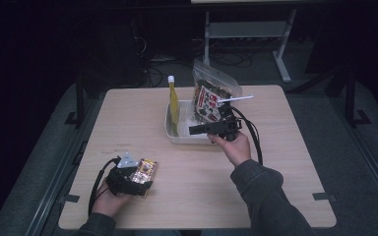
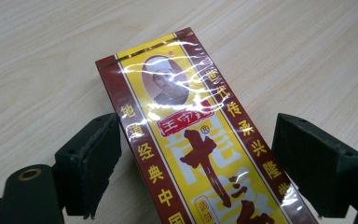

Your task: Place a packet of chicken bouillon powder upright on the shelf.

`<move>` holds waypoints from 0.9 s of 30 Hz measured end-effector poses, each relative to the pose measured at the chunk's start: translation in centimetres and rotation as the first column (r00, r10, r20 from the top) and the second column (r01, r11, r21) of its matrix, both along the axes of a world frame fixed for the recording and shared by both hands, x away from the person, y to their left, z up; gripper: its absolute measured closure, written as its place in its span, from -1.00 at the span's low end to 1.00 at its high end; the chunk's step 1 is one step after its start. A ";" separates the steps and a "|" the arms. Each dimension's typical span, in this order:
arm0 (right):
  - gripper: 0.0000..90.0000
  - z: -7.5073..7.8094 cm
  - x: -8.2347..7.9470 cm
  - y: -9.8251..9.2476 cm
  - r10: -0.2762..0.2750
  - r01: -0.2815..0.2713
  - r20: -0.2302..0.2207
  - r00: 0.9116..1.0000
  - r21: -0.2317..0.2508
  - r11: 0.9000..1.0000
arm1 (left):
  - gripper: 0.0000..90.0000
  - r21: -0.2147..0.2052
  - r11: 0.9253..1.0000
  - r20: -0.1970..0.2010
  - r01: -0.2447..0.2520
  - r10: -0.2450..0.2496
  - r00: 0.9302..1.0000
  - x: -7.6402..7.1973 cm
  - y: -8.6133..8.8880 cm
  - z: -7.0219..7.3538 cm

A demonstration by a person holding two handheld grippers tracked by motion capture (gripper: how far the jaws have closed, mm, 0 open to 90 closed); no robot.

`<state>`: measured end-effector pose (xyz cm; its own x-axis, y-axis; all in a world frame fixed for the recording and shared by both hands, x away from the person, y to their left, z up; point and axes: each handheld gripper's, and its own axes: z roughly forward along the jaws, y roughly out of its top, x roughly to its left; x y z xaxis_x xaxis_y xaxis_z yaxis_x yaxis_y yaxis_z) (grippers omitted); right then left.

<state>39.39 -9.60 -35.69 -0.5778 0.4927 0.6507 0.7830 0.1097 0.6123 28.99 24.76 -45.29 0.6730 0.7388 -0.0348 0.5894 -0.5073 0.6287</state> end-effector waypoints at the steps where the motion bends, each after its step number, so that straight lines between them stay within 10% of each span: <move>1: -0.07 -0.2 -0.1 0.0 0.003 -0.003 -0.002 1.000 0.002 1.000 | -0.65 0.003 1.000 0.000 0.003 -0.003 1.000 0.0 0.0 0.0; 27: -0.11 -3.3 -1.8 1.9 0.094 -0.096 -0.030 0.995 -0.076 0.992 | -0.28 0.032 0.999 -0.037 0.043 -0.042 0.998 0.0 -0.5 0.3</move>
